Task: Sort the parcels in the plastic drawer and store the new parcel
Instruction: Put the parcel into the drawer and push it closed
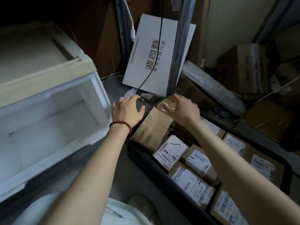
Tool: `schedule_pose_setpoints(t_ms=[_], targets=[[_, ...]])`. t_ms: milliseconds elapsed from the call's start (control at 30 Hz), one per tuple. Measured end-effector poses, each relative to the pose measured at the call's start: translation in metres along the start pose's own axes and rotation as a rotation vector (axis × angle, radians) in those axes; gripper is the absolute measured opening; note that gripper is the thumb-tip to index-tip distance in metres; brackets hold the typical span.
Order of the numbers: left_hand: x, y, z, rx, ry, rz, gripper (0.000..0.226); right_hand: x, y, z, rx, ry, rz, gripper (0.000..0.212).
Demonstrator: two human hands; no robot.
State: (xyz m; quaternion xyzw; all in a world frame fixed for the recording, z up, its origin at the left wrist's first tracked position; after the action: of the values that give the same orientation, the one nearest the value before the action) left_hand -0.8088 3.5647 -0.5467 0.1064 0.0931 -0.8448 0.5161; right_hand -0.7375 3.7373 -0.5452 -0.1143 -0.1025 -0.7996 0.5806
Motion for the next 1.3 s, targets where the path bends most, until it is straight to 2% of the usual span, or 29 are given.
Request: schedule_pose_setpoints(t_ms=[267, 367, 533, 700, 833, 1033, 1200, 1300], targets=[[0.101, 0.116, 0.071, -0.116, -0.026, 0.245, 0.044, 0.145, 0.039, 0.027, -0.045, -0.080, 0.337, 0.048], [0.126, 0.159, 0.114, -0.196, -0.059, 0.291, 0.042, 0.203, 0.061, 0.051, -0.191, -0.145, 0.491, 0.042], [0.152, 0.224, 0.204, -0.366, -0.116, 0.356, 0.042, 0.281, 0.101, 0.104, -0.459, -0.307, 0.642, 0.038], [0.166, 0.273, 0.303, -0.561, -0.182, 0.427, 0.039, 0.347, 0.128, 0.160, -0.569, -0.386, 0.743, 0.042], [0.168, 0.290, 0.362, -0.669, -0.234, 0.461, 0.037, 0.389, 0.128, 0.188, -0.465, -0.349, 0.808, 0.062], [0.191, 0.280, 0.427, -0.761, -0.196, 0.573, 0.051, 0.433, 0.096, 0.216, -0.209, -0.301, 0.793, 0.088], [0.222, 0.254, 0.445, -0.676, -0.117, 0.742, 0.076, 0.458, 0.061, 0.212, -0.022, -0.359, 0.722, 0.107], [0.240, 0.237, 0.441, -0.622, 0.066, 0.725, 0.094, 0.464, 0.045, 0.206, 0.049, -0.433, 0.685, 0.115]])
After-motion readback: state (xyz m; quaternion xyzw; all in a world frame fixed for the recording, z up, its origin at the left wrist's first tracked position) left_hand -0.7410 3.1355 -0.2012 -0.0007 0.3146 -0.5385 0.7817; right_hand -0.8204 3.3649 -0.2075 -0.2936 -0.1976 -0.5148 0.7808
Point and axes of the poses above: each hand's wrist, its own y-axis away from the middle knuckle, its own z-axis out of the back of the hand, x = y × z, the point moved 9 cm from there along -y, towards the middle knuckle, and after that the axes turned 10 degrees about x, right-handed, at the moved point
